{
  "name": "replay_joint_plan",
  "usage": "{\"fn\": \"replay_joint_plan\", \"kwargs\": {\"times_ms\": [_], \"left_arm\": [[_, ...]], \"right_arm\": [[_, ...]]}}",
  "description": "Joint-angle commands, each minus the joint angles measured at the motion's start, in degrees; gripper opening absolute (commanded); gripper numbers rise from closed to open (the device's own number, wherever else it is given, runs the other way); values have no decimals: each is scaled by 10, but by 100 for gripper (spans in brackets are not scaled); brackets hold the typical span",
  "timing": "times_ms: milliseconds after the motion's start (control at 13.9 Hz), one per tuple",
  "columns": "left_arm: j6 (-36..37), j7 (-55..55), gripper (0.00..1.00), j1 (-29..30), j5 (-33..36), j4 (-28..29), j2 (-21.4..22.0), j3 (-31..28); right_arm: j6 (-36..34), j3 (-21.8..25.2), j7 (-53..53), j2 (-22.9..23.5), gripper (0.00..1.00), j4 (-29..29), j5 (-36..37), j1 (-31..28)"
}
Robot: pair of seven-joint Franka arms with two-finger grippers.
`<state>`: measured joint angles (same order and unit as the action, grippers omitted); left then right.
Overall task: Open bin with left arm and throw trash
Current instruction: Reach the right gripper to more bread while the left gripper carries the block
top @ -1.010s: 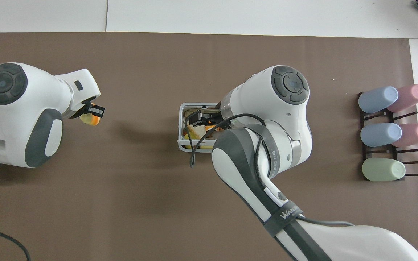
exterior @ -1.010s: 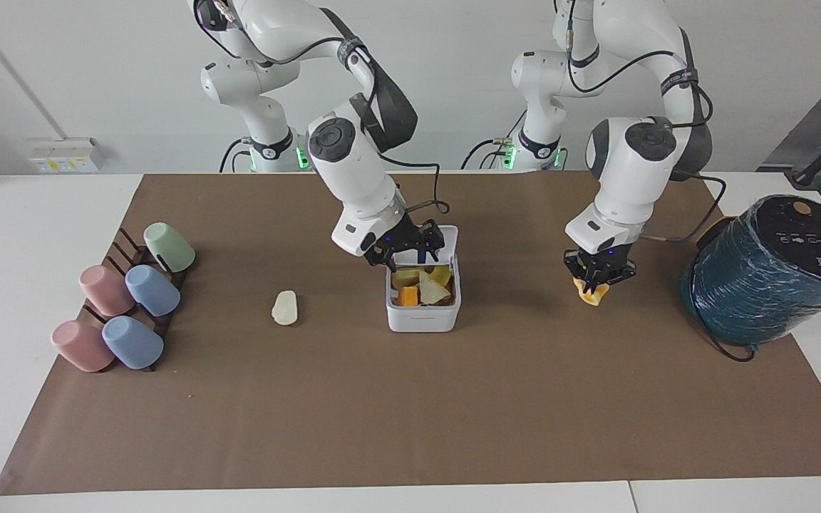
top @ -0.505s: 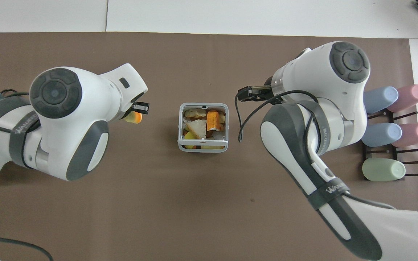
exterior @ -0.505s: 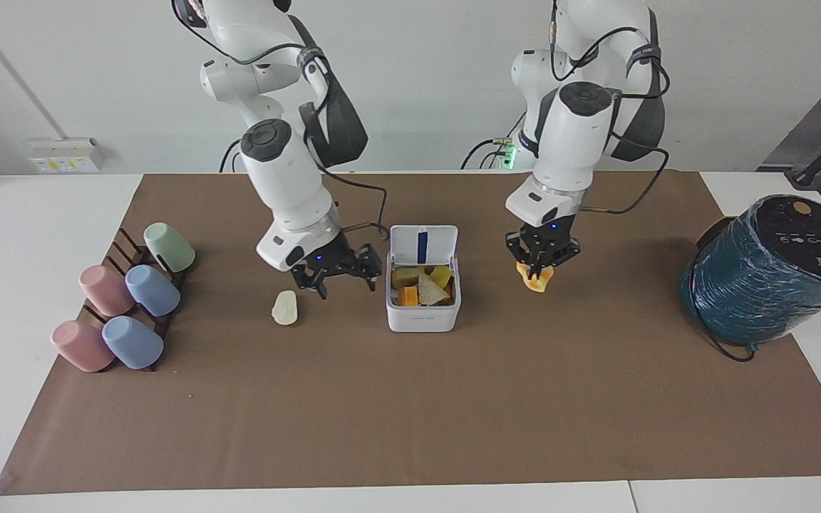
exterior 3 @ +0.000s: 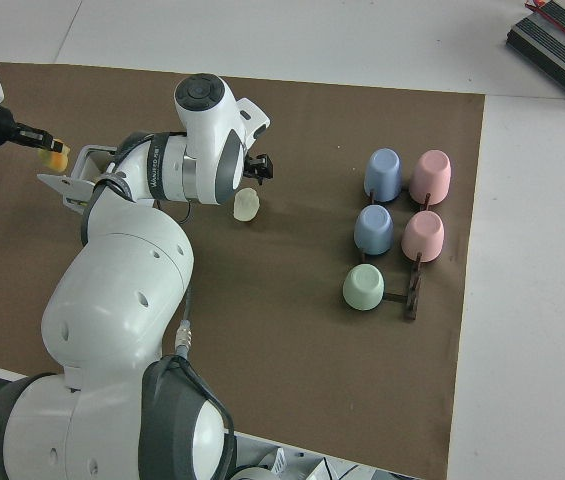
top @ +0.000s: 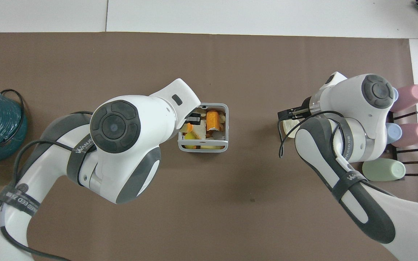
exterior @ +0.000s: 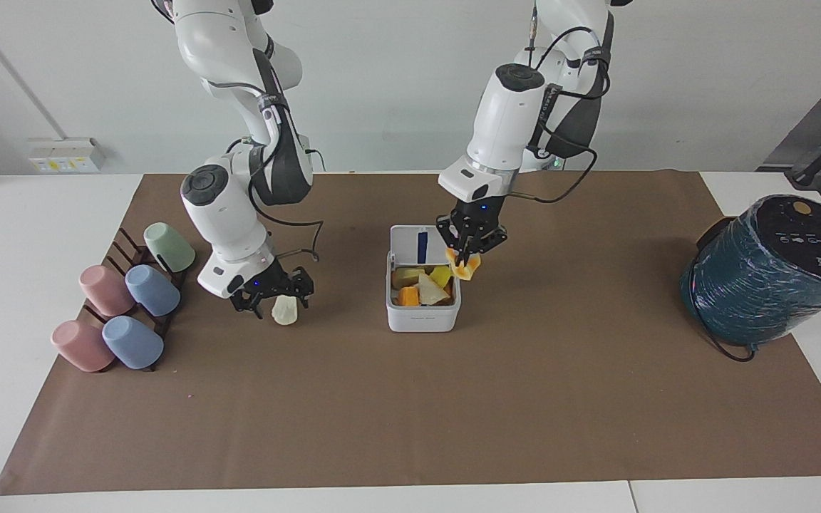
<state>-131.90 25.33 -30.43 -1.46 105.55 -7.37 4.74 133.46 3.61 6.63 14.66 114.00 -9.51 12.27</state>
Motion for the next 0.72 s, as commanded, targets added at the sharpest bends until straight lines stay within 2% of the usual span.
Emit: {"fn": "replay_joint_plan", "kwargs": {"times_ms": [0,72,144,216,289,433,505,577,649], "left_arm": [[-16,33,9,-29,-10,2,-2,-8],[-16,33,38,-36,-10,2,-2,-9],[-14,35,77,-39,-10,2,-2,-9],[-16,34,94,-39,-10,2,-2,-9],[-31,32,99,-39,-9,1,-3,-9],[-41,34,100,-39,-9,1,-6,-10],[-36,35,100,-38,-9,0,-5,-11],[-16,35,100,-34,-9,1,-4,-11],[16,35,100,-31,-8,0,1,-12]], "right_arm": [[14,-9,15,-27,100,56,12,-9],[29,-9,16,-25,100,69,12,-9],[56,-9,16,-25,100,85,12,-8],[78,-9,18,-24,100,97,12,-7],[86,-9,28,-20,100,99,12,-10],[87,-9,42,-17,100,99,12,-15],[87,-9,39,-14,77,98,12,-15],[87,-9,36,-14,38,98,12,-13],[84,-10,34,-13,7,97,12,-11]]}}
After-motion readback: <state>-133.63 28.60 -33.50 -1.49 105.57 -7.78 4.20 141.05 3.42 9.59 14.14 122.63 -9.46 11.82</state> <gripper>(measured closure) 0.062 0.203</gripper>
